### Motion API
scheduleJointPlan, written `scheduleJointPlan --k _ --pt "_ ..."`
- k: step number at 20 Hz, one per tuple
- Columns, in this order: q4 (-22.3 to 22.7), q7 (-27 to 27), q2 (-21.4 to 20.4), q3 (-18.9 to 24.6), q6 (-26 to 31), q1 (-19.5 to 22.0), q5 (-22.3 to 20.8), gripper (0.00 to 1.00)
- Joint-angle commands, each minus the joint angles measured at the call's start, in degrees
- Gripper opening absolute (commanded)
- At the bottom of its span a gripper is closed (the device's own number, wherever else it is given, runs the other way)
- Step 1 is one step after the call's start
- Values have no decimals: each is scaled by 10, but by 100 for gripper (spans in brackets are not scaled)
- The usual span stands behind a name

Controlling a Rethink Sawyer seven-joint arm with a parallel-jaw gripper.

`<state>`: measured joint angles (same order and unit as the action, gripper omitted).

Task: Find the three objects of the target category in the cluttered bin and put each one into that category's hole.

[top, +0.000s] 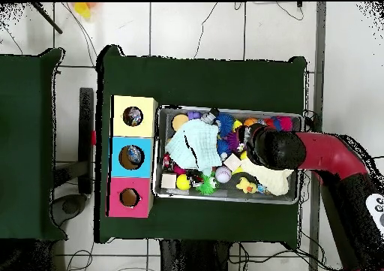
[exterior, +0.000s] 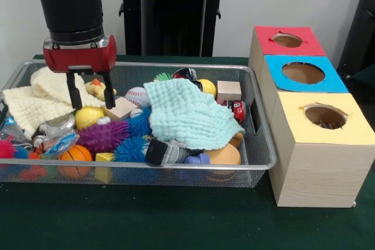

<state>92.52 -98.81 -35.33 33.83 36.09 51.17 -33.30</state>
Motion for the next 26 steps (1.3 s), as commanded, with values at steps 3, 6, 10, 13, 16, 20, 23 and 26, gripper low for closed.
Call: scheduleJointPlan --k 3,6,10,13,16,20,23,26 --pt "4 31 28 -19 36 7 3 100" --pt "-16 59 44 -12 46 18 -1 100" --pt "-26 76 51 -9 52 27 -3 100" --pt "-33 81 55 -7 48 32 -8 100" --pt "-45 91 61 -6 54 35 -13 100" --pt "-55 103 55 -11 45 37 -34 100" --pt "-59 108 63 -8 35 45 -39 100" --pt "-58 102 61 -8 17 49 -45 100"
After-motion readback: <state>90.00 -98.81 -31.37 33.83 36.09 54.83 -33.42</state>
